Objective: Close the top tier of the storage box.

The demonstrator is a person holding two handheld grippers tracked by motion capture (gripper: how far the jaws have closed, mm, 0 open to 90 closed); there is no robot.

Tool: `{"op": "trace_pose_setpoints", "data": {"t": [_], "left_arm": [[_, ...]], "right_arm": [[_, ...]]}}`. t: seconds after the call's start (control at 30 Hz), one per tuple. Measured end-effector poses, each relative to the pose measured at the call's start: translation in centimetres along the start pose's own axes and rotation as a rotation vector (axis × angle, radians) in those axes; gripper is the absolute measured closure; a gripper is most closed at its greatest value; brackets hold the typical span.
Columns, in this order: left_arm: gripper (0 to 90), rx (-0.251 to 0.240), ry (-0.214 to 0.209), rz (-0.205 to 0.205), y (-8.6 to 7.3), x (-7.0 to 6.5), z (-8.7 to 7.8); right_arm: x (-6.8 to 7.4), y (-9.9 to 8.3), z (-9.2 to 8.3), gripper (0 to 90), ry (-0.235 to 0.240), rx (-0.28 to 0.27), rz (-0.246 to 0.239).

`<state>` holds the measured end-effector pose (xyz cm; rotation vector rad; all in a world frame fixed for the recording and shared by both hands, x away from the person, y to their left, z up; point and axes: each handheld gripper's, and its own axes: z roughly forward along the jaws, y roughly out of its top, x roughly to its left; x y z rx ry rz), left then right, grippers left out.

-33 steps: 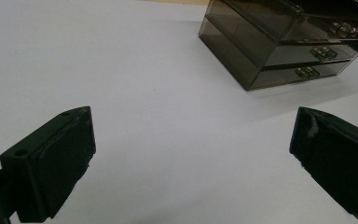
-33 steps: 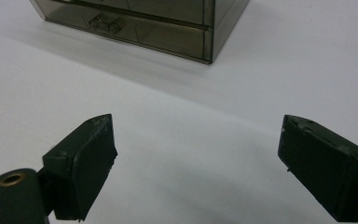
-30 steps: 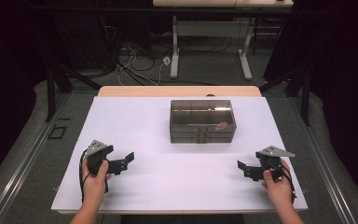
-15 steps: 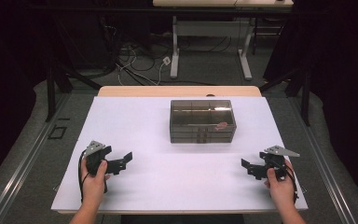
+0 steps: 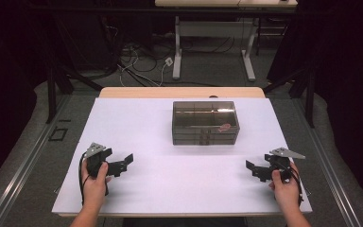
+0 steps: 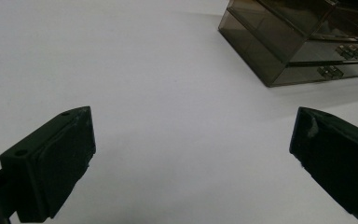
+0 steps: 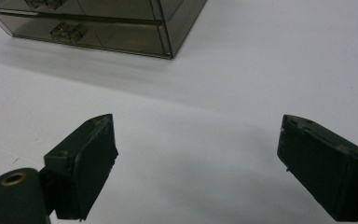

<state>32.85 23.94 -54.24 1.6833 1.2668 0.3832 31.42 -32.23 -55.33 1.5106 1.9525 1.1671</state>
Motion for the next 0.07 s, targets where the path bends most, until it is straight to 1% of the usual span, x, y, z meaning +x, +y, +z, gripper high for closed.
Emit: {"op": "trace_pose_setpoints", "data": {"t": [0.07], "left_arm": [[0.7, 0.002, 0.002, 0.000, 0.00, 0.08, 0.01]], "right_arm": [[-0.13, 0.00, 0.03, 11.5, -0.001, -0.001, -0.001]]}}
